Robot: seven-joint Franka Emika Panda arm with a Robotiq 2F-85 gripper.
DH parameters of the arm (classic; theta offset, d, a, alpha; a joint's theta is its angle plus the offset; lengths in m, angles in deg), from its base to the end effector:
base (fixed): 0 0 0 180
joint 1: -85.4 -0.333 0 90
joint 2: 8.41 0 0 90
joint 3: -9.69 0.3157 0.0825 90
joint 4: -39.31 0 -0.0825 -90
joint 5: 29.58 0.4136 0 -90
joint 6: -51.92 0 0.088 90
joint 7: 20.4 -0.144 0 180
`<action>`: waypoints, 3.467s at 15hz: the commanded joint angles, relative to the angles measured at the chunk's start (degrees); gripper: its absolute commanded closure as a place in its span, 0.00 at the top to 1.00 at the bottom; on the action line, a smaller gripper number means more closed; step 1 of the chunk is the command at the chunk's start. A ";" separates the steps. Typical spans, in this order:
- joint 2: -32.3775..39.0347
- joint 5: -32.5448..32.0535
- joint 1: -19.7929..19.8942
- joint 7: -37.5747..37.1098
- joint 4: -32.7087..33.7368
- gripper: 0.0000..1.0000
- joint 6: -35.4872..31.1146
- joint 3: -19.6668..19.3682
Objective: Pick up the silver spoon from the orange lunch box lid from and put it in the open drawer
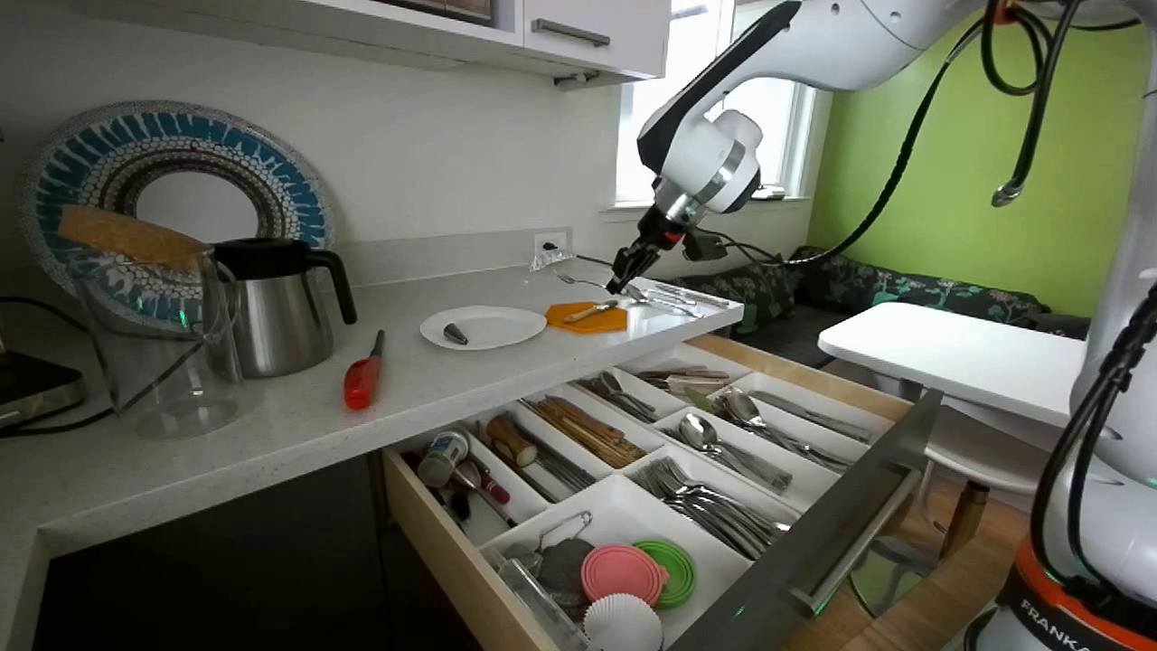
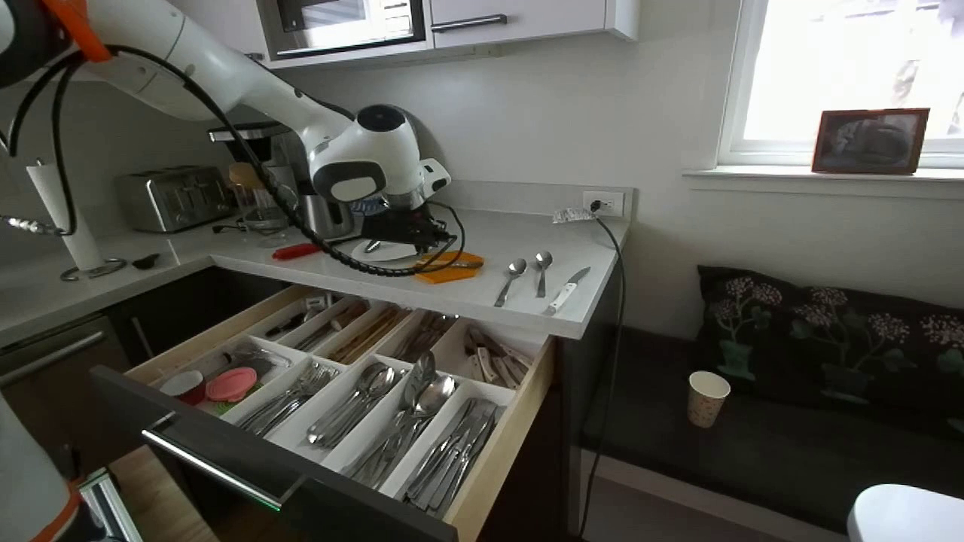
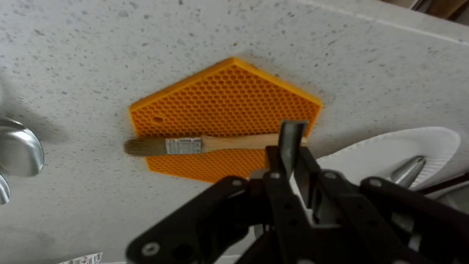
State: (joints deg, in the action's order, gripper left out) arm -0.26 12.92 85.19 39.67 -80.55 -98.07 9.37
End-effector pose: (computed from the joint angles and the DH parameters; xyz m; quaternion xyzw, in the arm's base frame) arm 0.6379 -0.0040 0.3427 -0.9292 -0.2204 -0.2729 0.1163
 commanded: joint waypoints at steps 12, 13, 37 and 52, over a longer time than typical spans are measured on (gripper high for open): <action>-24.51 -6.06 5.06 7.14 -18.83 0.04 37.90 -7.32; -25.15 -8.51 5.59 6.76 -19.90 0.04 38.94 -7.92; -8.28 -13.65 2.47 -8.46 -23.80 0.04 5.67 -5.75; -3.51 -4.62 2.33 -7.32 -22.49 0.04 -4.98 -1.04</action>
State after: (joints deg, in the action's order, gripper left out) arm -3.77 8.30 87.52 32.35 -103.04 -103.05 8.33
